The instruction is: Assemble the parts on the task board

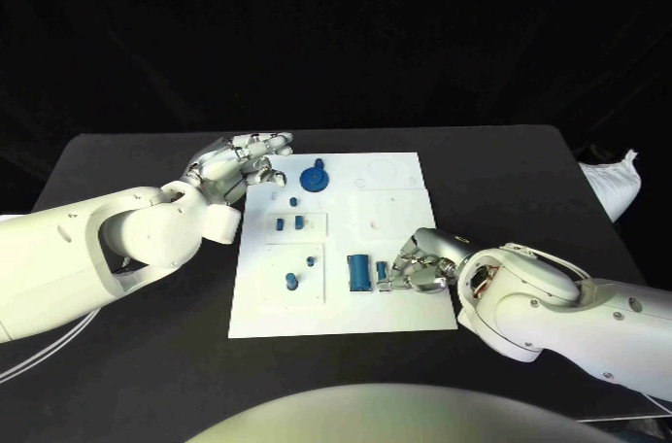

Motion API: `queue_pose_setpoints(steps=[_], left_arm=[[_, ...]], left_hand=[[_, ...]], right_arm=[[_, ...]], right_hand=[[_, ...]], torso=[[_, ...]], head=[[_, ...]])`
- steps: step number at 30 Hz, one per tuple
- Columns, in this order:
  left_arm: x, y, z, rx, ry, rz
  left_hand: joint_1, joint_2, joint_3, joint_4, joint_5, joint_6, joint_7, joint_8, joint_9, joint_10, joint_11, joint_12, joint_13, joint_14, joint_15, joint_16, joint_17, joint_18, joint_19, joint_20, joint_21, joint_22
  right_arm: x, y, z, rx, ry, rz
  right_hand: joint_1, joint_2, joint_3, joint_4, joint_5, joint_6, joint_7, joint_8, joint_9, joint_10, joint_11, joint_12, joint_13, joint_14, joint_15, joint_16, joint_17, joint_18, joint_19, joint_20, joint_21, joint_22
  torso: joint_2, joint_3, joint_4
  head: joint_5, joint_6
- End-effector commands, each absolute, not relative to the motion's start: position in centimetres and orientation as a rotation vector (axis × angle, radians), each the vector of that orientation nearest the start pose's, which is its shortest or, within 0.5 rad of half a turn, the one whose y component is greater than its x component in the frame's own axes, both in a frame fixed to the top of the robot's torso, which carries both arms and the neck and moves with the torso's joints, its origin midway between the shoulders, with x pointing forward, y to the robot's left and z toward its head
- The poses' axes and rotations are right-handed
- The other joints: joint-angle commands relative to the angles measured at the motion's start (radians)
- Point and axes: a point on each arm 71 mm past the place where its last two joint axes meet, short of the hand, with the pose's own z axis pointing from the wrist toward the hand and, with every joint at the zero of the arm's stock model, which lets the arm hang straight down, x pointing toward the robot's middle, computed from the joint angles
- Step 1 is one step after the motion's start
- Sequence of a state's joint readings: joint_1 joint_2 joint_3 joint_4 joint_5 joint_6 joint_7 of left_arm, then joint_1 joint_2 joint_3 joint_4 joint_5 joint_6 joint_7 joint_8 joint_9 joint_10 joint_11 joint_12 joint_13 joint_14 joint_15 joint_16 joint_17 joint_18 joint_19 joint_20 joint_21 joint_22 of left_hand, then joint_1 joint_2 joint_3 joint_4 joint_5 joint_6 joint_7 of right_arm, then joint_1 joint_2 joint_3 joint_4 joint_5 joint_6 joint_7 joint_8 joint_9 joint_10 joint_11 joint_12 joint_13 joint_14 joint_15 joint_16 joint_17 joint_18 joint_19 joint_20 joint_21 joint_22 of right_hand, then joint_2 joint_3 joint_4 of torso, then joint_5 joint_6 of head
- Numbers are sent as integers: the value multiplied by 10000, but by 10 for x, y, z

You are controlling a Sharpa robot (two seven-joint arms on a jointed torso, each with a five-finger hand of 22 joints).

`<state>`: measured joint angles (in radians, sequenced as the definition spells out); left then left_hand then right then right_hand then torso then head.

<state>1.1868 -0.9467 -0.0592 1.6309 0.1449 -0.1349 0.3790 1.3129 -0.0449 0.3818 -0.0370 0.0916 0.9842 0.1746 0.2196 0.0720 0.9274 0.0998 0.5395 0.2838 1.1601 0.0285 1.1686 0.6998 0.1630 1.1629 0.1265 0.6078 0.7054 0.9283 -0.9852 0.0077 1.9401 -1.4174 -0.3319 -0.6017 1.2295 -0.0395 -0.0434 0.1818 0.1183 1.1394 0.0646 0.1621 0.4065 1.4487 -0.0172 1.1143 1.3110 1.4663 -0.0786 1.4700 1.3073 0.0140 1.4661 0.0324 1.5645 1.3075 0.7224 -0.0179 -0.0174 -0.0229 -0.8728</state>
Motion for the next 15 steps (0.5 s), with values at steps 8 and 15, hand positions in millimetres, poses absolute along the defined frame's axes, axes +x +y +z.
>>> queue_pose_setpoints(steps=[8, 15], left_arm=[[462, 221, -185, -12619, 14795, -17595], [470, 224, -188, -12598, 14554, -17433]], left_hand=[[-182, -83, -117, -34, 31, -132, 33, 90, -23, 34, 53, -80, -123, -175, -4, -91, -195, 194, -117, 13, 52, -48], [-385, -228, -371, 52, 60, -481, 247, -19, -58, -261, 329, -959, -928, -2215, 355, -2824, -2385, 179, -1775, 344, -1301, -958]], right_arm=[[361, -193, -234, 3201, 19155, 7866], [395, -214, -218, 6194, 17682, 11073]], right_hand=[[-37, -46, -544, 93, -27, -491, 156, -259, -29, -381, 183, -985, -205, 573, 113, -435, 242, 7, 716, 79, -327, 2157], [1199, 412, -507, -487, 84, -1276, 544, -742, -388, -2607, 517, -6013, -3107, -392, 392, -3102, -3001, 777, -1213, 334, -2904, -615]], torso=[[-48, -32, 5], [-236, -120, -18]], head=[[-129, 2], [-250, 204]])
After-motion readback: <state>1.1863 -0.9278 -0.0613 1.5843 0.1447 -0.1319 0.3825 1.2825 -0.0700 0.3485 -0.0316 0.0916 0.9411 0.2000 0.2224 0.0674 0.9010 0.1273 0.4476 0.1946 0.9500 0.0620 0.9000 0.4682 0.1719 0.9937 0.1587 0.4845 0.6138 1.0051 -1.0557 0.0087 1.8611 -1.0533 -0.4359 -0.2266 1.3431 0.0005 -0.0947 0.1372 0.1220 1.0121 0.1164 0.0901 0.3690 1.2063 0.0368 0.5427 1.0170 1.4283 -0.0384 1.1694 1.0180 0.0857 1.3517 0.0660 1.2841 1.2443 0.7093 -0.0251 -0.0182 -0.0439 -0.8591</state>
